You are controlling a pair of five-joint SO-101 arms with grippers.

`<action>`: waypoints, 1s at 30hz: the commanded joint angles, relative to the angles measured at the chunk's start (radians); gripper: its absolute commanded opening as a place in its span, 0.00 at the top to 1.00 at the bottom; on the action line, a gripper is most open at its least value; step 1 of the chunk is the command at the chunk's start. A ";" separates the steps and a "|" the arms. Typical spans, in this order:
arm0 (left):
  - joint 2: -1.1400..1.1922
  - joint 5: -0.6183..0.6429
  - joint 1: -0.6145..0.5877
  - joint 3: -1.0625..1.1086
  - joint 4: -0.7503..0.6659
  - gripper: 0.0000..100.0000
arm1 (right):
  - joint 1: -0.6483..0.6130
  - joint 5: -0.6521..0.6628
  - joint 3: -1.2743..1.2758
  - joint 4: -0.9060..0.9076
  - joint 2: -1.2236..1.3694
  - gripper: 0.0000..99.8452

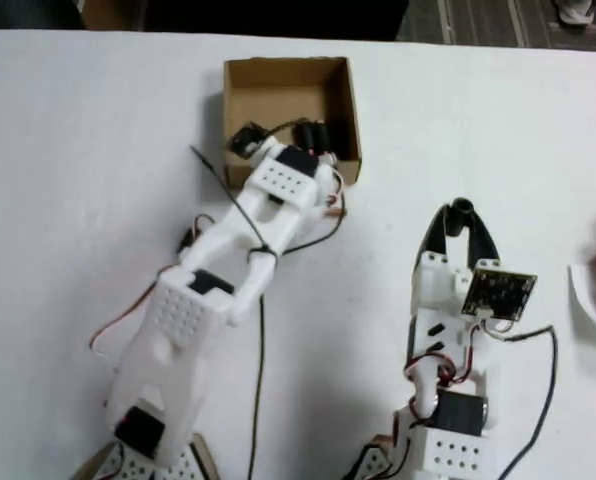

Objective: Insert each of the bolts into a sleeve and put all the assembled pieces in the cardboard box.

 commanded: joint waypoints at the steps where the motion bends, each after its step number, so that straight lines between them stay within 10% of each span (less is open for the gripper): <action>1: -0.023 -0.031 0.017 -0.016 0.012 0.96 | 0.012 0.000 0.006 -0.007 -0.025 0.98; 8: -0.032 -0.071 0.038 -0.070 0.032 0.95 | 0.012 0.000 0.006 -0.004 -0.025 0.98; 18: -0.021 -0.118 0.058 -0.272 0.184 0.64 | 0.012 0.000 0.006 -0.002 -0.025 0.98; 30: 0.112 0.087 0.048 -0.266 0.183 0.64 | 0.036 0.000 0.006 -0.005 -0.025 0.98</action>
